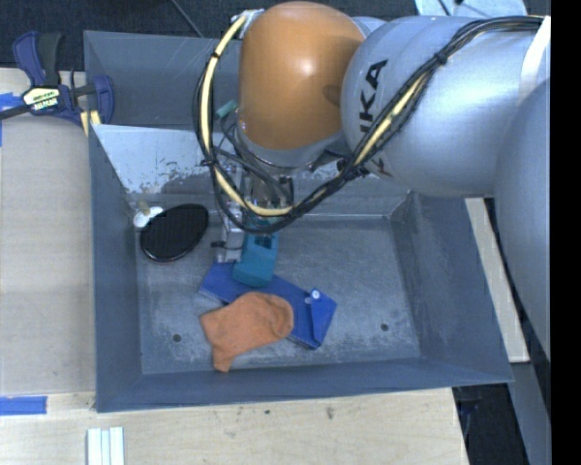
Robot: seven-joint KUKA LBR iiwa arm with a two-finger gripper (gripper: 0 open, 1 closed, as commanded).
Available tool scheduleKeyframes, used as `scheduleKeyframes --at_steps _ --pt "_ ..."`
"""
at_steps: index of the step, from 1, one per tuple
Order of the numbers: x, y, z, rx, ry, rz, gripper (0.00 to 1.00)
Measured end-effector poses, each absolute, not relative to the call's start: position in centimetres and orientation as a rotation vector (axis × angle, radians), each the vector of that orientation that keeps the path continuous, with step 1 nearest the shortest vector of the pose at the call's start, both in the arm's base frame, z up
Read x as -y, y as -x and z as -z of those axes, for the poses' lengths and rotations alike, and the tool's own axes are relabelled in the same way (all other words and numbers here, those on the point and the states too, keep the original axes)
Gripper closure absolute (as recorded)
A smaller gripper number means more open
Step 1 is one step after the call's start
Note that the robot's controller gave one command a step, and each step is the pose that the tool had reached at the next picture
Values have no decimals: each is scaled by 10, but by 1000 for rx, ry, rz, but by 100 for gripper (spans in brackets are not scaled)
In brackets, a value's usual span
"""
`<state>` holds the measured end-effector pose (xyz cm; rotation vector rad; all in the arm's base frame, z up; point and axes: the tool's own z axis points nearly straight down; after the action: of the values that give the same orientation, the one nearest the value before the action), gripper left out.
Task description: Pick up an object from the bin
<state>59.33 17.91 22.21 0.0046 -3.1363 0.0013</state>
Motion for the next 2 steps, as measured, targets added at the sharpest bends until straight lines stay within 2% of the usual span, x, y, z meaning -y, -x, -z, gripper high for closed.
scheduleKeyframes --at_steps 1,2 --pt "-178 -595 -227 3145 -1 2 0" --pt "-160 -581 -187 3146 -128 3 0"
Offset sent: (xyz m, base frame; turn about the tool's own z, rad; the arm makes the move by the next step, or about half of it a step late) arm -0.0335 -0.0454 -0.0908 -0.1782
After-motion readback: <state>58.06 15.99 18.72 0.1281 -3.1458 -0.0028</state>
